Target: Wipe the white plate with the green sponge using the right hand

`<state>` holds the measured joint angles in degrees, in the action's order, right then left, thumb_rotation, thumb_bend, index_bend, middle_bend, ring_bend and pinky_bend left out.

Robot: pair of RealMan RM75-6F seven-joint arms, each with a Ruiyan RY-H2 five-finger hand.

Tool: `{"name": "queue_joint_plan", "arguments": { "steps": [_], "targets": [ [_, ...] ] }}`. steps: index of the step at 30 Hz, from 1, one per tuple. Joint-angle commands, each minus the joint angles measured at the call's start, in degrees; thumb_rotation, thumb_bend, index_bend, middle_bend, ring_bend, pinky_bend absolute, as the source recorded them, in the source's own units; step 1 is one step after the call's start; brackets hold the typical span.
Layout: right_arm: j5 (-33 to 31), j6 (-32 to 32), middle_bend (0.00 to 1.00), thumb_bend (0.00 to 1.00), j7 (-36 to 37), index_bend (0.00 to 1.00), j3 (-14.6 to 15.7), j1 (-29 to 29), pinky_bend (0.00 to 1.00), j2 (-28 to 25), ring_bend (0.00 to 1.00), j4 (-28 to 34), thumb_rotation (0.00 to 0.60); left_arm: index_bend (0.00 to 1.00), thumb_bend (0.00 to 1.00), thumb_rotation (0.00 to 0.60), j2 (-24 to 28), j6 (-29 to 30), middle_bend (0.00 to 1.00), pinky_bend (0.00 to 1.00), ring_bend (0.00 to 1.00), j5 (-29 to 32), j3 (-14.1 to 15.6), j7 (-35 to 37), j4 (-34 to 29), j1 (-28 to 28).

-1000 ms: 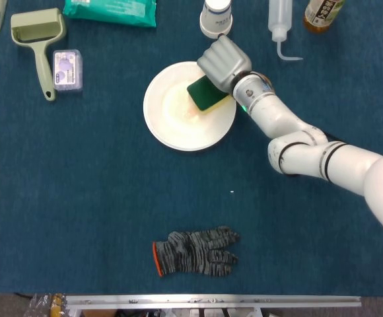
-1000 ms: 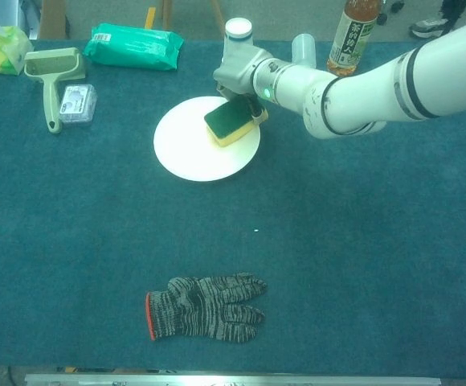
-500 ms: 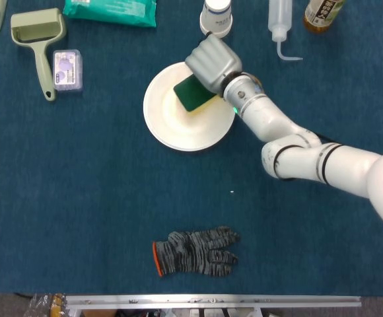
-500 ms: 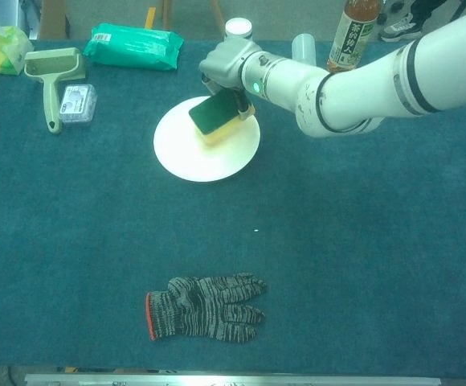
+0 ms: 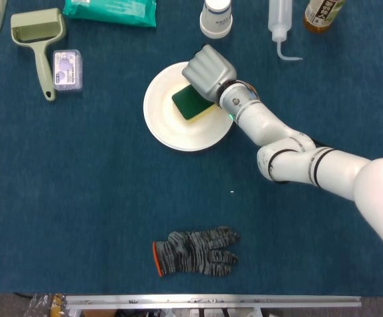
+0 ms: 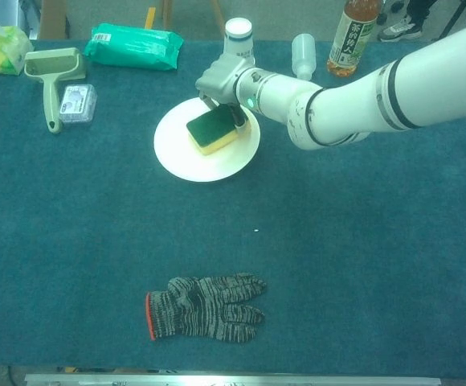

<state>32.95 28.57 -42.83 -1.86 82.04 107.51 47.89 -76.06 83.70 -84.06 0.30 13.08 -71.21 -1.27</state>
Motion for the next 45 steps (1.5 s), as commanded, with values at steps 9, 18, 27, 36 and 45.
{"name": "queue_joint_plan", "arguments": {
  "steps": [9,18,27,36,45],
  "targets": [
    [0.4,0.46,0.46,0.0,-1.33,0.47,1.34,-0.86,0.29,0.51,0.33,-1.25,0.6,0.39,0.19,0.6,0.13,-0.28,0.34,0.42,0.31,0.01,-0.03,-0.15,-0.35,0.12],
    [0.26,1.83,0.46,0.0,-2.66,0.47,1.04,-1.21,0.29,-0.25,0.33,-0.93,0.6,0.39,0.19,0.6,-0.08,-0.5,0.34,0.42,0.31,0.14,0.01,0.3,0.06,0.02],
    [-0.34,4.24,0.46,0.0,-3.79,0.47,0.02,-1.5,0.29,-2.59,0.33,2.82,0.6,0.39,0.19,0.6,-0.2,-0.53,0.34,0.42,0.31,0.03,-0.02,0.15,0.05,0.09],
    [-1.42,8.79,0.46,0.0,-5.58,0.47,-0.28,-2.48,0.29,-7.68,0.33,10.94,0.6,0.39,0.19,0.6,0.15,-0.51,0.34,0.42,0.31,-0.1,-0.16,-0.17,-0.46,0.3],
    [-0.42,17.05,0.46,0.0,-6.1,0.47,1.32,-6.48,0.29,-18.46,0.33,29.09,0.6,0.39,0.19,0.6,0.62,-0.91,0.34,0.42,0.31,-0.05,-0.47,-1.34,-1.89,0.87]
  ]
}}
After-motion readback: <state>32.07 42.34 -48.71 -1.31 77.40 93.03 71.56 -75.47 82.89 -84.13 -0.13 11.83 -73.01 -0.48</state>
